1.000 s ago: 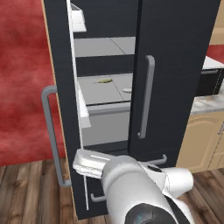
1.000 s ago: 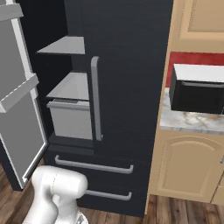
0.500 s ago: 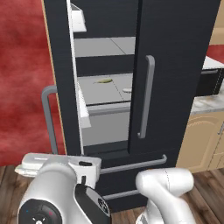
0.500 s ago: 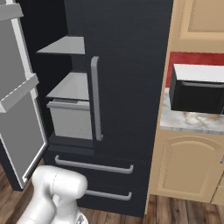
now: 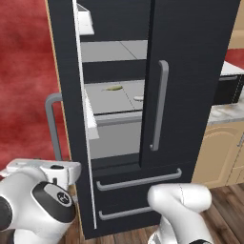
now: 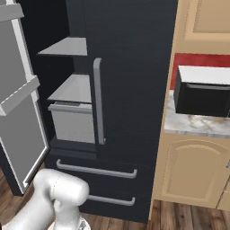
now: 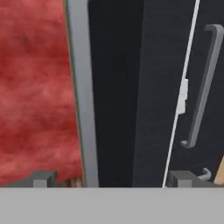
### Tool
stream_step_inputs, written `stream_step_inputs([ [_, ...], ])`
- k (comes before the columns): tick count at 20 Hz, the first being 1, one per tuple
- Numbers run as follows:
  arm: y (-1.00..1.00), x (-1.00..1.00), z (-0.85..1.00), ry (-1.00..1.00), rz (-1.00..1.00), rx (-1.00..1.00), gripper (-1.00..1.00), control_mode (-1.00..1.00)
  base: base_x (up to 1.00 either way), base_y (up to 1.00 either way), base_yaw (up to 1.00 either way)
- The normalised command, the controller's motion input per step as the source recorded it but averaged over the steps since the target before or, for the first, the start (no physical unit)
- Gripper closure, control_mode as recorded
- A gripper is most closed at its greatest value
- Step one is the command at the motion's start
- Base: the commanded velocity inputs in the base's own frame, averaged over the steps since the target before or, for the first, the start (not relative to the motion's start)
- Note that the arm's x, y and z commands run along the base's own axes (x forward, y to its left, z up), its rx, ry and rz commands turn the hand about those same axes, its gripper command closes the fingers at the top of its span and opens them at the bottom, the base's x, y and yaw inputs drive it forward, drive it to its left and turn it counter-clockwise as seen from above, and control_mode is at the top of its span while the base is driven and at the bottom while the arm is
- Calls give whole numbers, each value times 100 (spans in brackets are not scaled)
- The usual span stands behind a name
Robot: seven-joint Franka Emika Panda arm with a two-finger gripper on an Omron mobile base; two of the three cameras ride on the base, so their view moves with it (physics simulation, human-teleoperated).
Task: Place the fish on the counter behind the older fish on the same shelf of the fridge to maintain FIFO order. Close the fridge door when finished.
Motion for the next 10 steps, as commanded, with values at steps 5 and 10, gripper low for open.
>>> stream_step_inputs([
  [5, 35, 83, -37, 0, -13, -4, -100, -100, 0, 0, 0],
  [10, 21, 71, -33, 0, -13, -1, -100, -100, 0, 0, 0],
])
